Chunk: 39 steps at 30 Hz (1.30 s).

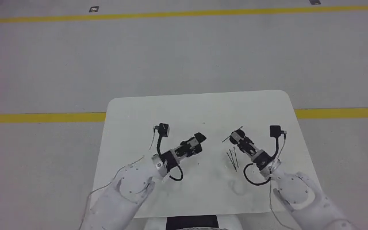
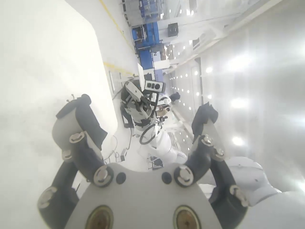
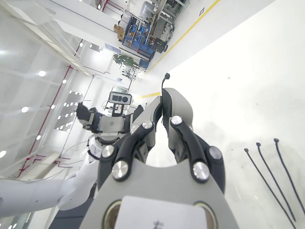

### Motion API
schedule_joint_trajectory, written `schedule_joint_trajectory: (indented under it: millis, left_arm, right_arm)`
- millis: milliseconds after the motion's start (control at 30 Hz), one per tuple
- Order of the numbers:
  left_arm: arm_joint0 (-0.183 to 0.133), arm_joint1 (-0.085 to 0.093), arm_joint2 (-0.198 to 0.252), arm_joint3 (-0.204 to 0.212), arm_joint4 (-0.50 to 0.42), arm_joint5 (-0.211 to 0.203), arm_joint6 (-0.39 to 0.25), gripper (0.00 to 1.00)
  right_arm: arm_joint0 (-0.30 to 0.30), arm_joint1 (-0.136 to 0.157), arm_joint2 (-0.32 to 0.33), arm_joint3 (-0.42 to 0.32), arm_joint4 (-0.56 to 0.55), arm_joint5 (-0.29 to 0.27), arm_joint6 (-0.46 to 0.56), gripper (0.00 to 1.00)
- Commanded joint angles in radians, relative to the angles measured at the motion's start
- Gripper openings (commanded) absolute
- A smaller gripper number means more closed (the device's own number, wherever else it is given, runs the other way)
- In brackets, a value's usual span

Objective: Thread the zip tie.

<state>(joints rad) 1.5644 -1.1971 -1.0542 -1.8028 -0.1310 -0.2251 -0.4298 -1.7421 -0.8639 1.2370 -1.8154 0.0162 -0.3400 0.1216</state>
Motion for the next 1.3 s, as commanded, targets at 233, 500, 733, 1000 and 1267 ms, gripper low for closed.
schedule_joint_trajectory:
  millis: [233, 500, 733, 1000, 1267]
  left_arm:
    - [0.001, 0.000, -0.001, 0.002, -0.002, 0.003, 0.009, 1.00]
    - [-0.041, -0.009, 0.084, 0.047, -0.044, -0.064, -0.062, 1.00]
    - [-0.074, -0.020, 0.123, 0.090, -0.136, -0.093, -0.073, 1.00]
    - [-0.074, -0.020, 0.123, 0.090, -0.136, -0.093, -0.073, 1.00]
    - [-0.095, -0.021, 0.150, 0.105, -0.166, -0.068, -0.128, 1.00]
  right_arm:
    - [0.000, 0.000, 0.001, 0.001, 0.000, 0.000, 0.000, 0.00]
    - [0.056, -0.026, -0.050, -0.005, 0.114, 0.000, 0.056, 0.00]
    - [0.077, -0.039, -0.062, 0.013, 0.166, 0.000, 0.108, 0.00]
    - [0.077, -0.039, -0.062, 0.013, 0.166, 0.000, 0.108, 0.00]
    - [0.084, -0.049, -0.066, 0.012, 0.193, 0.000, 0.149, 0.00]
